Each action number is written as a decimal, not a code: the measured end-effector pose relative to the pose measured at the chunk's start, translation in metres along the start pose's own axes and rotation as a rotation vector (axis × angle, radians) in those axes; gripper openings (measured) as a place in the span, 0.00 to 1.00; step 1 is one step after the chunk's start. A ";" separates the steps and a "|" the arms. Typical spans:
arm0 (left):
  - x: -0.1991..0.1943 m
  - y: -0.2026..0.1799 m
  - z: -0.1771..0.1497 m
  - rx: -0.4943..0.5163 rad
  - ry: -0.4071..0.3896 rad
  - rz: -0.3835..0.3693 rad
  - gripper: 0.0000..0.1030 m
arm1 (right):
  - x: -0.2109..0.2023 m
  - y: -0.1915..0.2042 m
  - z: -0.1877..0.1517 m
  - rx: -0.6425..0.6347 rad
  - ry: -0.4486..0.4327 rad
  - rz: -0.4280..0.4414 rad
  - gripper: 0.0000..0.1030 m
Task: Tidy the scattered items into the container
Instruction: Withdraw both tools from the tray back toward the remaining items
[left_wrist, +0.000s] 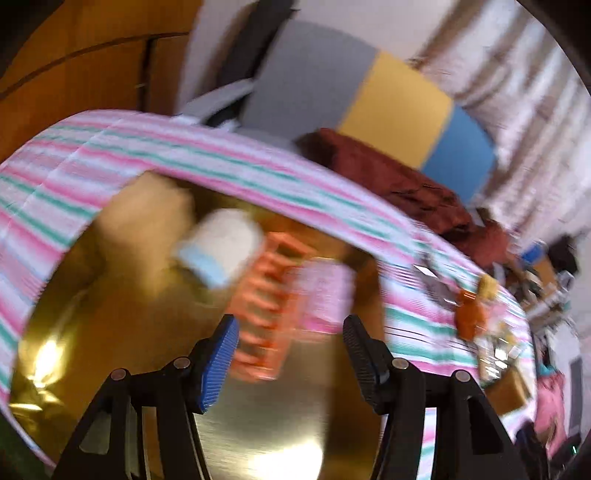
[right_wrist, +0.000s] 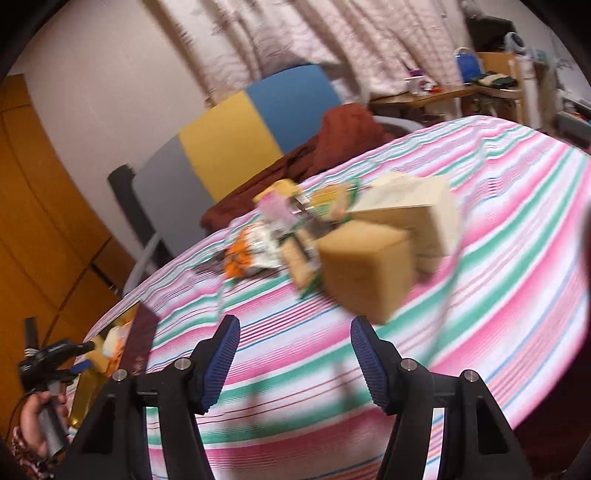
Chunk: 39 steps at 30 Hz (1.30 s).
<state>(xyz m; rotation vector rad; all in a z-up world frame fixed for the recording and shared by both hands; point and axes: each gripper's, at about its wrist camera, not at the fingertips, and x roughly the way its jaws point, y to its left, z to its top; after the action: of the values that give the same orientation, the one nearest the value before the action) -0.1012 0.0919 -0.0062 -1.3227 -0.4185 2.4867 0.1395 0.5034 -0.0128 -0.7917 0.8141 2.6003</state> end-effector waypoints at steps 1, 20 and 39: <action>-0.001 -0.013 -0.003 0.028 0.005 -0.039 0.58 | -0.001 -0.007 0.002 0.011 -0.006 -0.012 0.62; 0.021 -0.166 -0.094 0.444 0.201 -0.297 0.58 | 0.056 -0.034 0.030 -0.028 0.029 0.014 0.70; 0.037 -0.218 -0.135 0.562 0.283 -0.370 0.58 | 0.001 -0.045 0.045 -0.198 -0.143 -0.146 0.86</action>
<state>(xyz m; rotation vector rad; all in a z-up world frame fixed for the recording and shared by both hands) 0.0180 0.3212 -0.0219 -1.1980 0.0960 1.8795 0.1391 0.5657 -0.0022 -0.6787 0.4461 2.5969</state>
